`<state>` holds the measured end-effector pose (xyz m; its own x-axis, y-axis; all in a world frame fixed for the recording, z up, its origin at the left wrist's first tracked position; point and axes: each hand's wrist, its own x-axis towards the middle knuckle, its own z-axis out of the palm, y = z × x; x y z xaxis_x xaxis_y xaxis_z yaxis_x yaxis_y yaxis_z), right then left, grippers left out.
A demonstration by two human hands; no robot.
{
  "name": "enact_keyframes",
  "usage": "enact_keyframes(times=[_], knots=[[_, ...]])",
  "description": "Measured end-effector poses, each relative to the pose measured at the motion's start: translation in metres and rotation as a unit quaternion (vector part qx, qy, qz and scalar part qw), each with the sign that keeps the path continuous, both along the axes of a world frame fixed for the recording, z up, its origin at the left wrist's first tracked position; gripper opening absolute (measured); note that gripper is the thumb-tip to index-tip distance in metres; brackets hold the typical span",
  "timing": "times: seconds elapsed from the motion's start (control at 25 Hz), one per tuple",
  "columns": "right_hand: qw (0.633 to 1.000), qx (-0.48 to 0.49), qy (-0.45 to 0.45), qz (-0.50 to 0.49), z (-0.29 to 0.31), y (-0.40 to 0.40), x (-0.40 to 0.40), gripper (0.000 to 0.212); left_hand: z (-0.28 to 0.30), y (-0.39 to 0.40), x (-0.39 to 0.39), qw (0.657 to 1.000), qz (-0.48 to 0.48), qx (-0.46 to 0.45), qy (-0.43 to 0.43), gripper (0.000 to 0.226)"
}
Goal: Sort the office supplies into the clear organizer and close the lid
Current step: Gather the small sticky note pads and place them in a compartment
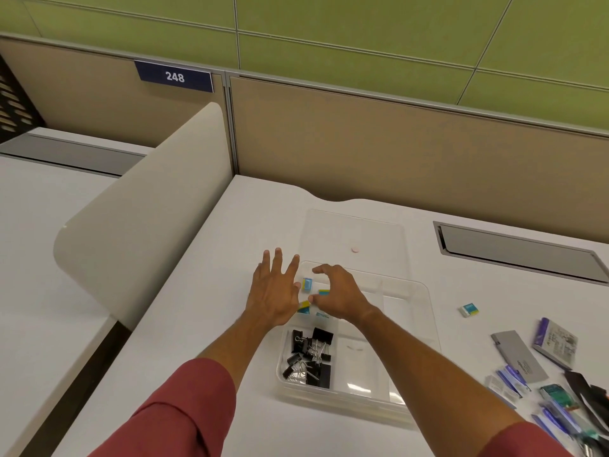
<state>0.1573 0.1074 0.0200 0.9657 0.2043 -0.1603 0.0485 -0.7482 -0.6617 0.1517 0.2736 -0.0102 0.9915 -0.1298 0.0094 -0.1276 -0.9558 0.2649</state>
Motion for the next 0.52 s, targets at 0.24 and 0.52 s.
enact_keyframes(times=[0.24,0.52], knots=[[0.984,-0.151,-0.091,0.024,0.002,-0.026,-0.029,0.079,0.007,-0.005,-0.01,0.999,-0.02,0.03,-0.007,0.075],[0.949,-0.281,-0.139,0.016,0.006,-0.063,-0.061,0.09,0.021,-0.032,-0.03,0.997,-0.055,0.052,-0.03,0.084]])
